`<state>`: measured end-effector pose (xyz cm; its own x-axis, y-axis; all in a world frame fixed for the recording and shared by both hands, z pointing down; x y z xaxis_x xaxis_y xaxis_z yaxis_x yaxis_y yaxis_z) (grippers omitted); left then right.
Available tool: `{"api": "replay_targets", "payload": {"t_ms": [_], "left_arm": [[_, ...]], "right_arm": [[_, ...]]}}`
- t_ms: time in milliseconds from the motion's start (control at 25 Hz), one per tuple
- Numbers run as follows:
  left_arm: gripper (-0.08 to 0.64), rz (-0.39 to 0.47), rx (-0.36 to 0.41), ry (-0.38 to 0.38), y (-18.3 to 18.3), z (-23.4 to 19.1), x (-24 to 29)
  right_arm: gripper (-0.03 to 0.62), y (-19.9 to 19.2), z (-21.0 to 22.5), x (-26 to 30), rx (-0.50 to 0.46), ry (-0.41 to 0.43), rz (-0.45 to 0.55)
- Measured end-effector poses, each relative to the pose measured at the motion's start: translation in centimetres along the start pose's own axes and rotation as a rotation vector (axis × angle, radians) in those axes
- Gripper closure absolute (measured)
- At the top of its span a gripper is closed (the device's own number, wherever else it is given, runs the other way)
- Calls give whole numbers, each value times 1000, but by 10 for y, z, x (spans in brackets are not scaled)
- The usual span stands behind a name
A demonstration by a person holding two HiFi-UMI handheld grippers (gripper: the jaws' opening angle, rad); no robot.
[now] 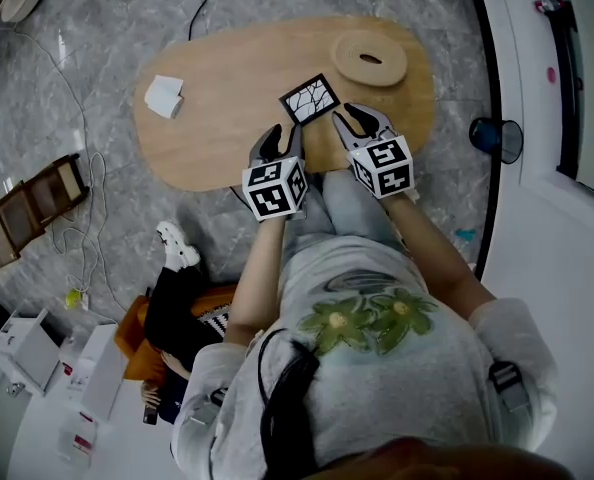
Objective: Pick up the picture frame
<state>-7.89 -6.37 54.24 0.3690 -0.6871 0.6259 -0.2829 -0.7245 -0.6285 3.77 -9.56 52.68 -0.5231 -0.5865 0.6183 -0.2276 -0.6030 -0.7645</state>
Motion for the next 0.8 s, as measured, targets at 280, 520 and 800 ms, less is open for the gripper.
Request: {"api": "replay_targets", "payload": {"t_ms": [280,520,800], "left_arm": [[408,-19,-26,23,-7,-7,18],[408,-46,-37,48,-14,-15,36],[395,-54,-62,79,-20,-25,56]], "right_arm": [[499,-7,12,15,-1,10,-24],[499,-15,22,30,-8,33,-63],[499,-26,32,50,-18,58,-92]]}}
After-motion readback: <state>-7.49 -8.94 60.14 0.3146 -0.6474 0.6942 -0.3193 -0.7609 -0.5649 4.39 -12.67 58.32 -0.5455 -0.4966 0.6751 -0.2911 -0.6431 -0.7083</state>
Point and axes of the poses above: the fingertips, and each gripper's own axes: x forward along the fingers, z to its right, y out of its top, the point moved 1 cm from there along -x, backward along the fingers, and after that the axes turned 5 degrees about z, right-handed, at the moved point
